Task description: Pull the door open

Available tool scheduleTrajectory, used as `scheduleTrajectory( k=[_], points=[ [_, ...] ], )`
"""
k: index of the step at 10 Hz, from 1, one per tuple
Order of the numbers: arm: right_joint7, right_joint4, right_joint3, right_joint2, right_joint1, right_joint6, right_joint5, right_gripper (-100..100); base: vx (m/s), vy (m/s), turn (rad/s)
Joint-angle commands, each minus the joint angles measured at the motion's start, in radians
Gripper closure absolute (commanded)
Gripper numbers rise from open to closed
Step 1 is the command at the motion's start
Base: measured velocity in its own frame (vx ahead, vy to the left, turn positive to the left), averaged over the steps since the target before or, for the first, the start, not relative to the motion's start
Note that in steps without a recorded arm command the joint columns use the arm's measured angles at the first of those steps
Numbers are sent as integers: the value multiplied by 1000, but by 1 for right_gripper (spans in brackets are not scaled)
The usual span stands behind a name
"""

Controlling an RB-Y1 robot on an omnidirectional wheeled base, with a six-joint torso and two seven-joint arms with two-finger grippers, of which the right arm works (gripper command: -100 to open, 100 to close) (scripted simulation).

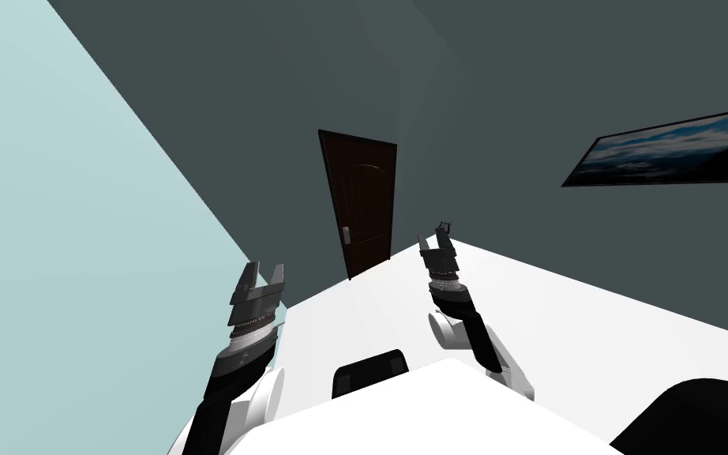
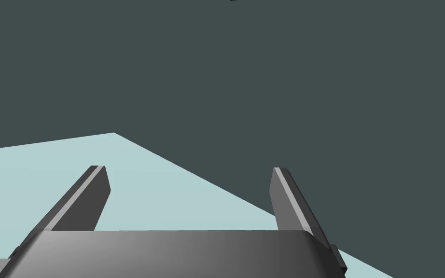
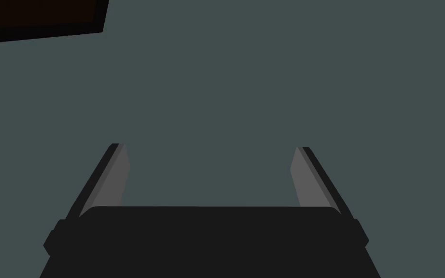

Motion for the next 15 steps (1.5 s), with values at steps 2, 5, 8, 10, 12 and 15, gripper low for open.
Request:
scheduleTrajectory(
  k=[2,5,8,10,12,15],
  points=[
    [24,54,-9,-17,-27,-6,49,-100,121,32,-21],
    [53,120,-19,-34,-59,-13,110,-100,168,57,-15],
    [76,172,-28,-45,-85,-18,157,-100,109,50,-15],
    [92,209,-33,-52,-103,-22,191,-100,84,34,-14],
    [110,249,-40,-58,-123,-26,228,-100,97,44,-16],
    [138,313,-50,-68,-154,-33,286,-100,98,51,-16]
  ],
)
